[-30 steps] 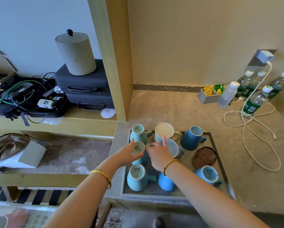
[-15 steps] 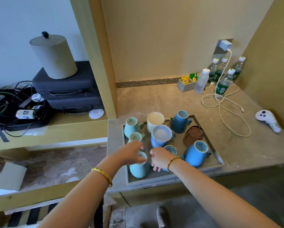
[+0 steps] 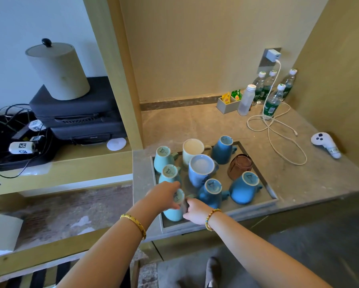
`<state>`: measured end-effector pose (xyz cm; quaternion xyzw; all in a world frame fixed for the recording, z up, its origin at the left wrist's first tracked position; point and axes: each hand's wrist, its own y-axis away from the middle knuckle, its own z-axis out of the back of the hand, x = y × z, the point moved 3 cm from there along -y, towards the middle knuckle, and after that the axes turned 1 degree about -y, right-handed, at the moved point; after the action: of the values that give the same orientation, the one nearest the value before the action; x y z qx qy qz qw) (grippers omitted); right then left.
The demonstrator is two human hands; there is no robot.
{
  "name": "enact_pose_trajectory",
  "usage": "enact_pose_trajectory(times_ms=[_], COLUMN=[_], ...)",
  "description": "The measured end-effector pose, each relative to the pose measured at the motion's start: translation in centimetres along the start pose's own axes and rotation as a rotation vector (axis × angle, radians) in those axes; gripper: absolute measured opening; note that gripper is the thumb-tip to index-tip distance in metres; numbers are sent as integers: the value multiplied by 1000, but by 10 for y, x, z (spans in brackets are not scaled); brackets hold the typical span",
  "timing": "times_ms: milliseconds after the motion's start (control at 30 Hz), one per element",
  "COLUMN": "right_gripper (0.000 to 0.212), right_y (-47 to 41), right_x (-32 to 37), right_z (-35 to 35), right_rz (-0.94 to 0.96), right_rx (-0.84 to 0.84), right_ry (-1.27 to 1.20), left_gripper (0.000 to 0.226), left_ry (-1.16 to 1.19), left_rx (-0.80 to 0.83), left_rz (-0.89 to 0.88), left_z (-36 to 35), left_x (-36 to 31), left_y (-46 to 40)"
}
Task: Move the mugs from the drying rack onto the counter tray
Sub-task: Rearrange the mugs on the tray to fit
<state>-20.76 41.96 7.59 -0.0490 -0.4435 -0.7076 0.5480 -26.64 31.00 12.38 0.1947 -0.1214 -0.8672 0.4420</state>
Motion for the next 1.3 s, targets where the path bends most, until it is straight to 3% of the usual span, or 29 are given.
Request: enact_pose_trajectory(times_ms=[67,233,333,567,767,833,900,967,1033,1200,1300], right_gripper=[17,51,58,49,38,35,21,26,33,30,29], right_y=[-1,0,1,-3,-6,-8,-8,-12,-19,-39,-52], right_x=[-1,-2,-2,-3,2,5,12,15,16,16,6], right_z=[-1,0,2,11,35,55,75,96,115,156,176], right_rz=[20,59,71,108,91,109,152,113,125,223,203], right_rx=[1,-15,3,29,-28,-32,13,-73,-136,-296,-348], right_ry=[-19,-86,-91,-32,132,30,-263,-451,-472,-397,-362], left_gripper=[54,55,52,60,66,64,51,38,37,52,38], left_ry=[-21,-3,-10,-39,-99,-127,-209,-325,-371,-250,-155], left_rx=[-6,-29,-40,-9,222,282,352,418,455,414,168], left_rz=[6,55,67,93,69,65,66,70,71,115,99], left_z=[0,-1,-1,2,21,31,34,33,35,68,97], left_x=[-1,-5,-7,-10,-11,-18,-28,-36,-41,-42,-42], left_y=[-1,-3,-4,-9,-12,-14,-17,-20,-22,-37,-72])
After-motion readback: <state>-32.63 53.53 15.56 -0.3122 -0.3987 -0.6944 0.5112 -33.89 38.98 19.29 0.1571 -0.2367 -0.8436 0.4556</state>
